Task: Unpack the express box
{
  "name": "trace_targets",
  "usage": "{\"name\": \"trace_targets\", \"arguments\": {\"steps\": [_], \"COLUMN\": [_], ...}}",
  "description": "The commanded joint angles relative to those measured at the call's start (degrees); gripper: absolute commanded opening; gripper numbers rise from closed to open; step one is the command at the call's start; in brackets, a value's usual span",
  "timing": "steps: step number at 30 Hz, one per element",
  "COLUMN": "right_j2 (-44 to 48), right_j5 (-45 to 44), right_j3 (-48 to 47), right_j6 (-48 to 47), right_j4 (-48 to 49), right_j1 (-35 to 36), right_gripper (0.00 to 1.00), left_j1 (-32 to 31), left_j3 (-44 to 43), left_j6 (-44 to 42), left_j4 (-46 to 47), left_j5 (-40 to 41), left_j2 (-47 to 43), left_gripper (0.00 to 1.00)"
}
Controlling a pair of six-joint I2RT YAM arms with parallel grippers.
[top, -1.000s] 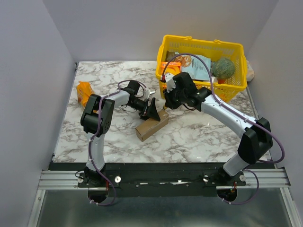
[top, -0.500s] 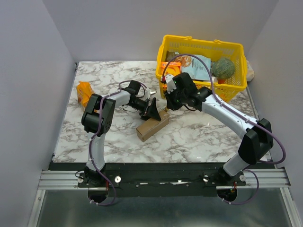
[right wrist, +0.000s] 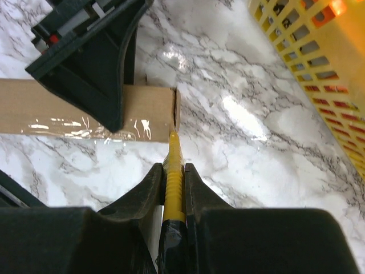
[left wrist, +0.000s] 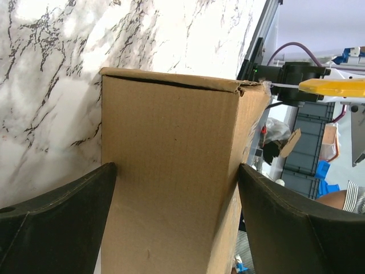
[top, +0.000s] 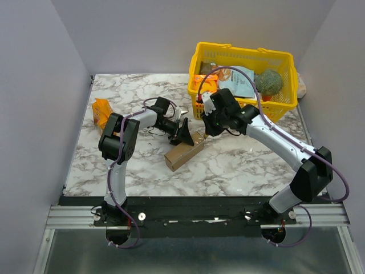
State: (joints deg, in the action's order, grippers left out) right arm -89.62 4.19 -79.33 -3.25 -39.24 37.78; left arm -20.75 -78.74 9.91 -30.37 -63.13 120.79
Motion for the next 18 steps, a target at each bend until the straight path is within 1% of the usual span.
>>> {"name": "trace_targets", "arguments": {"steps": [1,8,13,17,18], "right_j2": [2.5,3.5,5.2,6.9,8.4], "right_j5": [-0.5,-0.8,-3.8,-5.5,-5.3], "right_j3": [0.5,2.0,1.2,1.7,2.7], "right_j6": [0.8,0.7,-0.6,-4.5,-5.6], "right_j4": [-8.5,-10.1,-11.2,-10.2,-9.3], "right_j1": [0.5,0.5,0.5,0.0,0.0], "right_gripper": [0.0,0.01,0.0,0.01,0.0], "left_j1": [0.1,0.0,-0.2,-0.5,-0.5], "left_j3": [2.1,2.3,2.1,1.3,1.2], "left_j6": [-2.2,-2.2,-3.8,-5.3,-5.3], "left_j4": [1.9,2.1,1.5,1.1,1.3], "left_j5": [20.0,19.9,19.2,17.5,16.9], "left_j2": [6.0,5.7,5.1,3.8,3.2], "left_gripper": [0.87,0.87,0.88,0.92,0.95]}}
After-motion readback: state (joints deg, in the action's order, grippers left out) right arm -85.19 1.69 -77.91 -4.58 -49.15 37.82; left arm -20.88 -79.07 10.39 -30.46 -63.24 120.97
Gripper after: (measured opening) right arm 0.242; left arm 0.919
